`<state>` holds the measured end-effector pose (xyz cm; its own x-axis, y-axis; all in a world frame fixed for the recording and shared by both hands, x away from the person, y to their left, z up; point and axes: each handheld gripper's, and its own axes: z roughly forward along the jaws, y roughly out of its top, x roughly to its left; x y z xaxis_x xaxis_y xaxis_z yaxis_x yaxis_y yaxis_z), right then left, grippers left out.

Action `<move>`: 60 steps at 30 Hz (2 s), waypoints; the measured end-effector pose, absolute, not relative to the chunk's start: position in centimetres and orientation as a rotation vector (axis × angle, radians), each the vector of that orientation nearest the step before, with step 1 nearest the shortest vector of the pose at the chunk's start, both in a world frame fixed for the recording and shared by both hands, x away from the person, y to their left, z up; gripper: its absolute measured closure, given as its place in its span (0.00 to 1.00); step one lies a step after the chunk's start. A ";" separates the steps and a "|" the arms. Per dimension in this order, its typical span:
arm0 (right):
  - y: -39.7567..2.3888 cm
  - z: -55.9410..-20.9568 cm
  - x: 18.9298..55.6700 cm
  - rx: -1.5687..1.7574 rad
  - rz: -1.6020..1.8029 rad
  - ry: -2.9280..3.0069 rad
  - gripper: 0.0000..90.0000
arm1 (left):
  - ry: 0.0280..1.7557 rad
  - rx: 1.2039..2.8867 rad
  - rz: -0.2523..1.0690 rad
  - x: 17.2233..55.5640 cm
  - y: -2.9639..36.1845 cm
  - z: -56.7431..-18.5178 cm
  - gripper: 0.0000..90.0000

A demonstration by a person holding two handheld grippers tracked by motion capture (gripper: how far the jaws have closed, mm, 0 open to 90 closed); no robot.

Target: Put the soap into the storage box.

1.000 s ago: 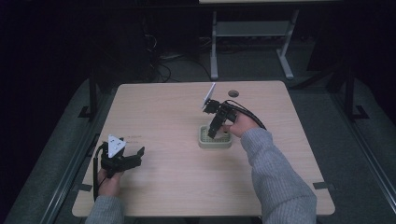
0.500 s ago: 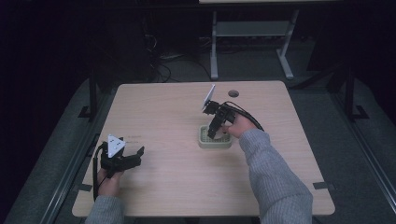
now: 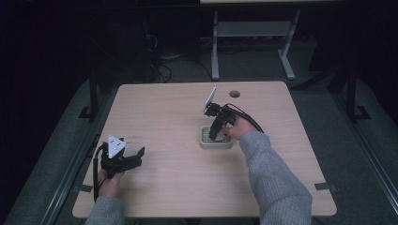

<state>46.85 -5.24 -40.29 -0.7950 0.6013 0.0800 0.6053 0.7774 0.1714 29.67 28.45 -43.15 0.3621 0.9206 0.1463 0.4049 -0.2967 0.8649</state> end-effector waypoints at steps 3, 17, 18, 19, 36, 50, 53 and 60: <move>-5.3 -40.4 46.9 -1.007 -0.291 -2.944 0.24 | 1.156 1.867 0.859 29.7 28.4 -43.2 0.16; -5.0 -41.3 47.0 -1.022 -0.272 -2.945 0.24 | 1.154 1.868 0.861 29.7 28.4 -43.2 0.17; -4.9 -41.3 47.0 -1.023 -0.272 -2.945 0.24 | 1.153 1.867 0.861 29.7 28.4 -43.2 0.16; -4.9 -41.3 47.0 -1.026 -0.274 -2.943 0.24 | 1.153 1.868 0.862 29.7 28.4 -43.1 0.16; -4.8 -41.6 47.1 -1.013 -0.266 -2.954 0.24 | 1.149 1.872 0.863 29.7 28.4 -43.1 0.16; -4.8 -41.6 47.0 -1.017 -0.234 -2.956 0.24 | 1.146 1.871 0.869 29.7 28.3 -43.1 0.16; -4.9 -41.4 47.0 -1.016 -0.246 -2.953 0.24 | 1.142 1.875 0.870 29.7 28.3 -43.1 0.16; -5.6 -40.3 46.8 -1.029 -0.316 -2.944 0.27 | 1.144 1.871 0.869 29.7 28.2 -43.1 0.16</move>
